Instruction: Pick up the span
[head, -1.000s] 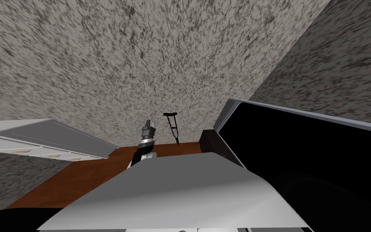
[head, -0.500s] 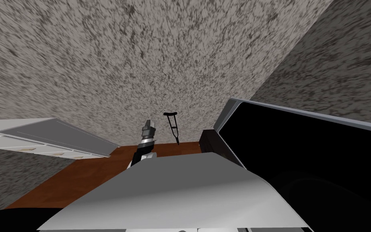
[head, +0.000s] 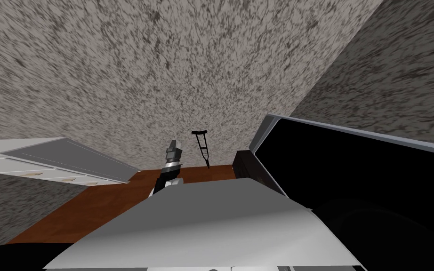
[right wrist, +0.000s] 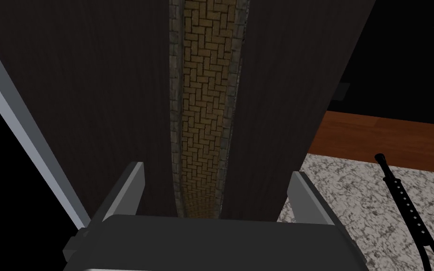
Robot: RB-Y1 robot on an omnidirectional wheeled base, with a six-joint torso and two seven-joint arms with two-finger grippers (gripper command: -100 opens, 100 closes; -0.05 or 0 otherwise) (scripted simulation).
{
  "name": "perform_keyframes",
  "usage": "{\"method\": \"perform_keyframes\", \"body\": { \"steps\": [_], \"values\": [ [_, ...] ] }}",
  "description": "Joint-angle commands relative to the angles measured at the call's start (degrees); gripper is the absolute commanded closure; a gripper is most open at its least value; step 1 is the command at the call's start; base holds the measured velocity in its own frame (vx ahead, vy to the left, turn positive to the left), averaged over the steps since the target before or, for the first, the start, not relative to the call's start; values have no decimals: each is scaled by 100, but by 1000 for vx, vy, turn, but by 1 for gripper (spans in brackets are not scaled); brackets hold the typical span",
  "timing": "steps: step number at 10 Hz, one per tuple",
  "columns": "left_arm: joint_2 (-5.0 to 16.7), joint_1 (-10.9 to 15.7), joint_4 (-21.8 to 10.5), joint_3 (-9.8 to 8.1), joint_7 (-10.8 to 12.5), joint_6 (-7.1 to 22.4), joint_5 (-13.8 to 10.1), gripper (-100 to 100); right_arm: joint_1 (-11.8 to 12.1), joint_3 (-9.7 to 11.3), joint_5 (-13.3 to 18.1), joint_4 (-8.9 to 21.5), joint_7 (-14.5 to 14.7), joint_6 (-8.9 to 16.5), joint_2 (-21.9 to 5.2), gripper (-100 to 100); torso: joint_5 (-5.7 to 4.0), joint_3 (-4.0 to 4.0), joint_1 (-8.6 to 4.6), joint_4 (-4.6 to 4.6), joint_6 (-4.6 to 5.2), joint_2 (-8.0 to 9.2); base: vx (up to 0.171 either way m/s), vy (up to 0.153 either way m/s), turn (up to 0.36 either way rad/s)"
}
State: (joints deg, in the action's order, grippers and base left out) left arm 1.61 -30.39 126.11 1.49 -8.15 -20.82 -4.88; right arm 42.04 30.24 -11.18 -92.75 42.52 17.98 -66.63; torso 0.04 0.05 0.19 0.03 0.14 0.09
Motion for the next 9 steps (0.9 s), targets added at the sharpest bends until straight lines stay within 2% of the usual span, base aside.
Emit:
{"method": "perform_keyframes", "body": {
  "steps": [1, 2, 4, 5, 7, 8, 9],
  "values": [
    [0, 0, 0, 0, 0, 0, 0, 0, -286, 284, -50, 124, -138, 13, -89, -100, 0, 0, 0, 0, 0, 0, -43, -1, -17],
    [0, 0, 0, 0, 0, 0, 0, 0, -348, 284, -50, 124, -138, 13, -89, -100, 0, 0, 0, 0, 0, 1, -31, 3, -4],
    [0, 0, 0, 0, 0, 0, 0, 0, -710, 646, -117, 288, -312, 39, -199, -100, 0, -1, 1, 0, 0, -2, -38, 0, -16],
    [0, 0, 0, 0, 0, 0, 0, 0, -809, 667, -117, 288, -312, 39, -199, -100, 1, 0, 1, 0, 1, 0, -33, 5, -7],
    [0, 0, 0, 0, 0, 0, 0, 0, -1175, 1031, -184, 451, -486, 66, -310, -100, 1, -1, 2, 0, 1, -2, -41, 5, -15],
    [0, 0, 0, 0, 0, 0, 0, 0, -1269, 1050, -184, 451, -486, 66, -310, -100, 1, 0, 3, 0, 1, 1, -35, 1, -9],
    [0, 0, 0, 0, 0, 0, 0, 0, -1172, 990, -162, 397, -477, 87, -304, -100, 1, 0, 2, 0, 1, -2, -12, -1, 1]
  ]
}}
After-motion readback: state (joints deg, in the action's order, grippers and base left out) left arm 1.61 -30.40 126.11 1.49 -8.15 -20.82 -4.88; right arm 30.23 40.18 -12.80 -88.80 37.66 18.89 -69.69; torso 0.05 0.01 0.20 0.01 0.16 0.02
